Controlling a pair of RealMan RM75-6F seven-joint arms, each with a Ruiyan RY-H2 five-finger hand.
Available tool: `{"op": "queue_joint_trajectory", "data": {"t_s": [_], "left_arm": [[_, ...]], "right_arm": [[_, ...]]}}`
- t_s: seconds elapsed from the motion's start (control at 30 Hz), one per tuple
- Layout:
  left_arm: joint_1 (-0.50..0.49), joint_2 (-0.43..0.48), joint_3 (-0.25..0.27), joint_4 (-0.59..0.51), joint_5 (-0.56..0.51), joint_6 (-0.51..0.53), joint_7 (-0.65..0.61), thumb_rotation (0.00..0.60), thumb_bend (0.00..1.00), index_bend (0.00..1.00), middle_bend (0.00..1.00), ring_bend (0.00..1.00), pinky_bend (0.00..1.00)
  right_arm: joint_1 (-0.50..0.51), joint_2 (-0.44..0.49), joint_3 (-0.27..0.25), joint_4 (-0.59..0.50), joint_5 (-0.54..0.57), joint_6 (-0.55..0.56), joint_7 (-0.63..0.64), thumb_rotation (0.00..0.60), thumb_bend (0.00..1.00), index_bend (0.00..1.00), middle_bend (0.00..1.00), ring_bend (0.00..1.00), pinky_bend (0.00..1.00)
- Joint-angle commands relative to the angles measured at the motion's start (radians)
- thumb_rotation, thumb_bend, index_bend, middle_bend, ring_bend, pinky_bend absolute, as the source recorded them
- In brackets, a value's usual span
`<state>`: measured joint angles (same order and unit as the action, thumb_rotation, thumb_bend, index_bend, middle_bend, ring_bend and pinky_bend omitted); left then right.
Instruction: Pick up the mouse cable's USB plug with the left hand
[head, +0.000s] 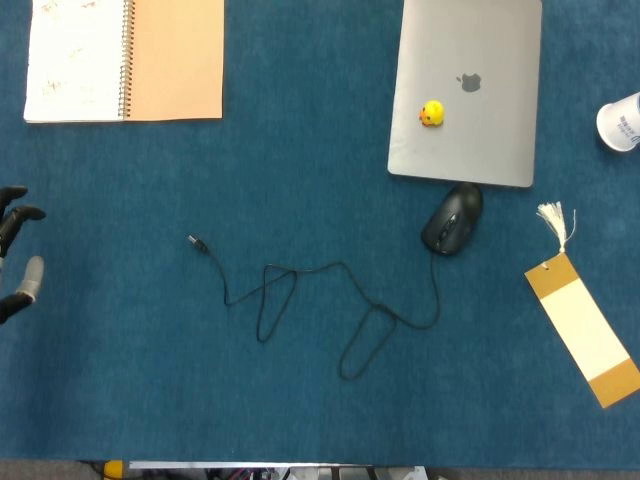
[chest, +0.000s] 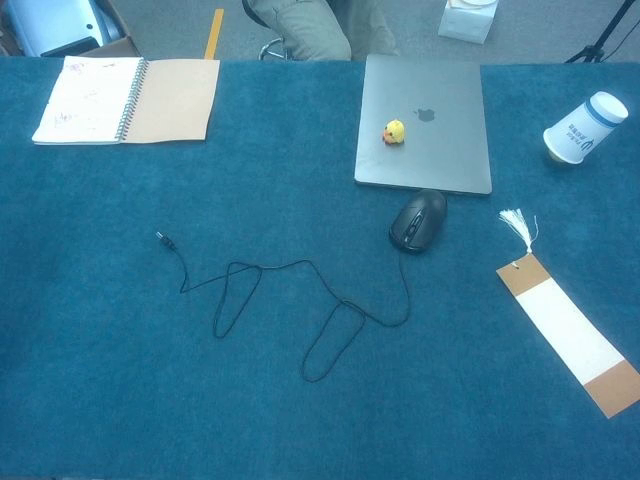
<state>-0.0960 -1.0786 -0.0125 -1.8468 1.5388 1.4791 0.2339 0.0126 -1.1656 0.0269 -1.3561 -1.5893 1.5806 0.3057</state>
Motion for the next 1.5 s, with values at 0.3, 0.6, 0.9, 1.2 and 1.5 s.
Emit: {"op": "queue_joint_trajectory", "data": {"t_s": [0.3,0.6,0.9,1.2,1.5], "left_arm": [[-0.038,0.008,-0.006,0.016,0.009,-0.055,-0.037,0.6,0.4,0.32,0.21,0.0,0.0],[-0.141,0.004,-0.023,0.058,0.05,-0.175,-0.098,0.6,0.39,0.38,0.24,0.05,0.0],[-0.26,-0.065,-0.031,0.163,0.081,-0.308,-0.158,0.6,0.36,0.42,0.27,0.08,0.0],[-0.335,-0.166,-0.006,0.313,0.113,-0.383,-0.229,0.6,0.36,0.43,0.28,0.08,0.0],[-0.375,-0.269,0.033,0.467,0.143,-0.408,-0.297,0.6,0.36,0.44,0.28,0.08,0.0]], "right_arm": [[0.003,0.007,0.003,-0.013,0.0,-0.001,-0.011,0.6,0.37,0.7,0.49,0.35,0.43],[0.005,0.018,0.005,-0.029,0.002,-0.001,-0.022,0.6,0.37,0.7,0.49,0.35,0.43],[0.002,0.027,0.005,-0.039,0.006,0.0,-0.032,0.6,0.37,0.7,0.49,0.35,0.43],[-0.003,0.036,0.005,-0.059,0.011,0.004,-0.052,0.6,0.37,0.7,0.49,0.35,0.43],[-0.003,0.042,0.005,-0.079,0.012,-0.001,-0.075,0.6,0.37,0.7,0.49,0.35,0.43]]}}
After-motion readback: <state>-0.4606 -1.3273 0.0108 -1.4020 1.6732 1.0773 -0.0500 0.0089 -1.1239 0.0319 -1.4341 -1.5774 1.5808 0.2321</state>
